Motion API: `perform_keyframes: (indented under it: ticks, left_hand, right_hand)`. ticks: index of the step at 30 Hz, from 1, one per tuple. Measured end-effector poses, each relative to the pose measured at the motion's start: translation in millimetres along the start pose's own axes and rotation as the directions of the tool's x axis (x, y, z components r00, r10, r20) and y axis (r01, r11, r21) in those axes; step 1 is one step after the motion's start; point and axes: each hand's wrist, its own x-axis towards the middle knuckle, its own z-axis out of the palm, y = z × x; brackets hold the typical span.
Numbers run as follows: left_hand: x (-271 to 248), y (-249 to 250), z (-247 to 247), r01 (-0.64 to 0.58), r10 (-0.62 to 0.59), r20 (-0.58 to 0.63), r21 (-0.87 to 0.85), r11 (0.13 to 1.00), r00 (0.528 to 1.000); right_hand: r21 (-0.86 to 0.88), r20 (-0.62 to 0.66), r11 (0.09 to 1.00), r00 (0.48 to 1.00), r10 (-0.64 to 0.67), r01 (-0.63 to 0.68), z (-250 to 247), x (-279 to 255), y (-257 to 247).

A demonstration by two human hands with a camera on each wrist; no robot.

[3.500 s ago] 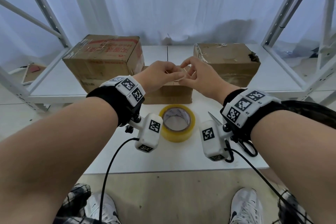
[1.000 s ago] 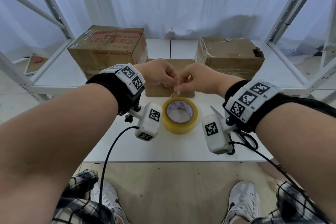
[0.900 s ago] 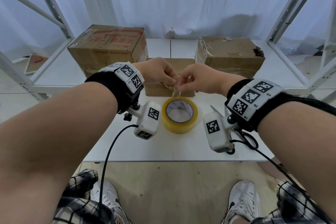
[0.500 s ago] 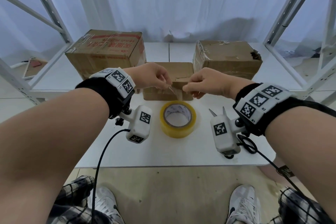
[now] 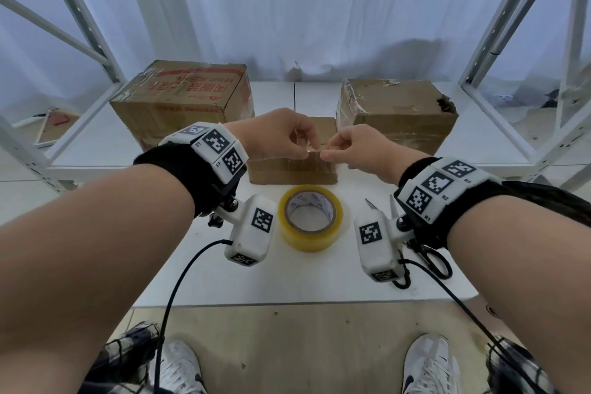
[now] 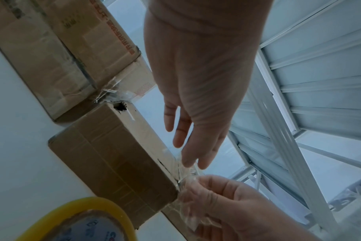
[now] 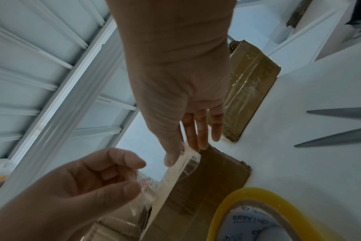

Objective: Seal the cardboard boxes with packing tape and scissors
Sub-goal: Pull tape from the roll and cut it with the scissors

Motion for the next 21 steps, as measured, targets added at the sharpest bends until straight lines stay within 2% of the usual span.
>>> perform_keyframes:
  ticks: [6, 10, 16, 19, 21]
  left_hand:
    - [-1, -11, -1, -0.015, 0.017, -0.134, 0.012, 1.000, 0.991]
    - [3, -14, 2, 0.055, -0.070, -0.246, -0.065, 0.996, 0.967]
    - [15, -20, 1, 0.173, -0.185, -0.279, -0.064, 0.983, 0.942]
    - [15, -29, -2, 0.200, -0.213, -0.269, -0.073, 0.977, 0.939]
    - [12, -36, -4, 0.206, -0.227, -0.270, -0.106, 0.973, 0.936]
  right_hand:
    - [0.279, -0.046, 0.959, 0.997, 0.057, -0.042, -8, -2, 6]
    - [0.437, -0.096, 0.900, 0.994, 0.048, -0.001, -12, -3, 5]
    - [0.356, -0.191, 0.931, 0.981, -0.014, 0.083, -20, -2, -1]
    - [0.320, -0.297, 0.944, 0.955, 0.017, 0.083, -32, -4, 10]
    - [0.336, -0.302, 0.941, 0.952, 0.058, 0.049, -39, -6, 23]
